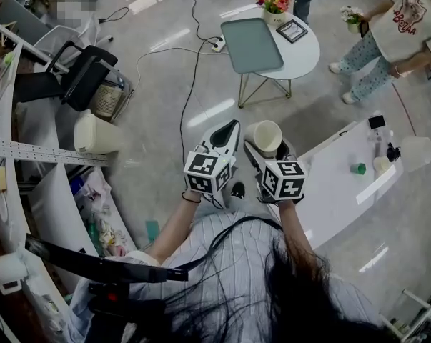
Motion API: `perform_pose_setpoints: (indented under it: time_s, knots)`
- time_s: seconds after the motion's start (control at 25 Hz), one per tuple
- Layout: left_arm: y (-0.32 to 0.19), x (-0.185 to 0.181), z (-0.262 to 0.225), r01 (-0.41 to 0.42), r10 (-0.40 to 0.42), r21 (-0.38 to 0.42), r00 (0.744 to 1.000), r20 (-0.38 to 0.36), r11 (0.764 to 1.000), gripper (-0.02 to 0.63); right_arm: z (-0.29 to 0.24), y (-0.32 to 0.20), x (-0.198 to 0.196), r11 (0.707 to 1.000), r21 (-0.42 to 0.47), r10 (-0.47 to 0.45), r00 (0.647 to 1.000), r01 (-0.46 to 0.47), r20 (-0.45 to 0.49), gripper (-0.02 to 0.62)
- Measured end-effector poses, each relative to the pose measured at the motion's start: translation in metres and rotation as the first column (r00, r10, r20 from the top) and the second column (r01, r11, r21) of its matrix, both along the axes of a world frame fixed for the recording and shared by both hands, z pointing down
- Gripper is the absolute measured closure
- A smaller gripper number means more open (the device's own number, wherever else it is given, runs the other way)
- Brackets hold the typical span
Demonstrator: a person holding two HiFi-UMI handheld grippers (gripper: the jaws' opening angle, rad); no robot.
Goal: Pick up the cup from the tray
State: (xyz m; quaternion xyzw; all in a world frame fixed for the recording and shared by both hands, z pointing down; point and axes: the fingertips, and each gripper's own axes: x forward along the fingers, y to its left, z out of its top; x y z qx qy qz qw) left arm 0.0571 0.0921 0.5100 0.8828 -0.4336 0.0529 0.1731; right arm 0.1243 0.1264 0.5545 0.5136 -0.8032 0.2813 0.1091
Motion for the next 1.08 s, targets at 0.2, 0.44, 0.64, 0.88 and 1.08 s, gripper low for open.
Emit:
perform_pose_setpoints:
  time_s: [0.2,0.44,0.64,0.88,1.08]
  knots:
    - [0.016,-0.002,-0.002,0.003,-0.003,0.008,1.000,0.011,1.000,0.586,-0.004,0.013,-0.001,1.000,0.012,-0.003,1.000,0.003,0.012,0.206]
    - [0.026,-0.007,-0.007,0.009,-0.009,0.031,1.000,0.012,0.999,0.586,-0.011,0.019,-0.008,0.999,0.034,-0.015,1.000,0.015,0.017,0.206]
    - [0.029,-0.012,-0.007,0.039,-0.039,0.031,0.999,-0.005,0.999,0.586,-0.013,0.024,-0.012,0.998,0.040,-0.040,0.999,0.040,0.009,0.206]
    - [0.031,-0.006,-0.009,0.047,-0.047,0.036,0.999,-0.009,0.998,0.586,-0.014,0.029,-0.002,0.998,0.036,-0.042,0.999,0.042,0.009,0.206]
    - [0.029,0.008,-0.013,0.017,-0.017,0.039,1.000,-0.004,0.999,0.586,-0.019,0.031,0.014,0.999,0.038,0.000,1.000,0.000,0.013,0.206]
